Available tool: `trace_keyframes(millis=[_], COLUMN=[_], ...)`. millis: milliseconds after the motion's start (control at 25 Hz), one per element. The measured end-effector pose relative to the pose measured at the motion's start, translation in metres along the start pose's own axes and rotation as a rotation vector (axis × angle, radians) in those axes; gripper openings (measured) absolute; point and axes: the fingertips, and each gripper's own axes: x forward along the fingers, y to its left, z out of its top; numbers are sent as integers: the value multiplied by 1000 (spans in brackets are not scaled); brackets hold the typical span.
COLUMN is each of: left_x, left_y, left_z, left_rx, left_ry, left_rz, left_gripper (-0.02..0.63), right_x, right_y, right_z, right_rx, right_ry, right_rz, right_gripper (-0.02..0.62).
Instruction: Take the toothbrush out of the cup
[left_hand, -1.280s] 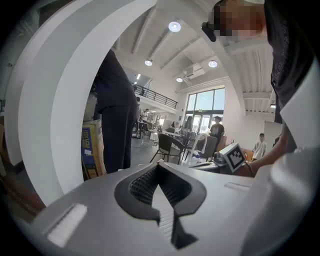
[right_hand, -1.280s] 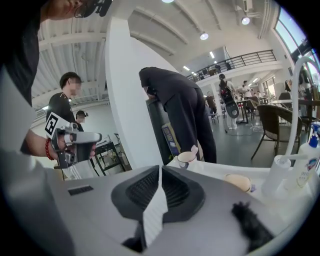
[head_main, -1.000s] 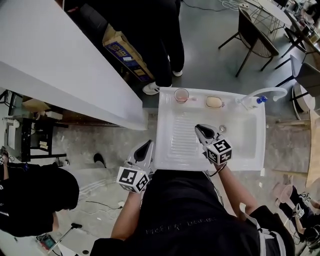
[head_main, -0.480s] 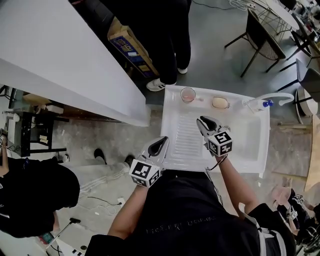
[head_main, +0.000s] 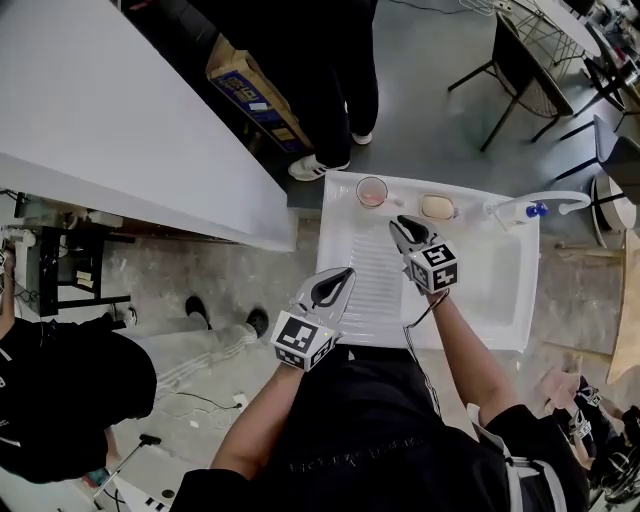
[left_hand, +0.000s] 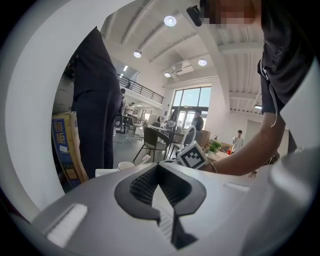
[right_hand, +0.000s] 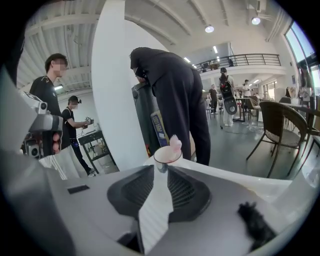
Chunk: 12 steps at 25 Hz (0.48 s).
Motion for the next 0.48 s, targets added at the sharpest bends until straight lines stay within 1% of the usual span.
trace_keyframes(millis=[160, 480], left_x=[3, 1], left_y=[1, 5], left_z=[-3, -7], left_rx=[-7, -19], left_ry=[9, 27], left_rz=[13, 42], left_gripper=[8, 8], right_x=[12, 32], right_y=[-11, -25], right_z=[-2, 10], right_rx=[-11, 0], right_ry=[12, -8], right_rz=[1, 4], right_gripper=[81, 91])
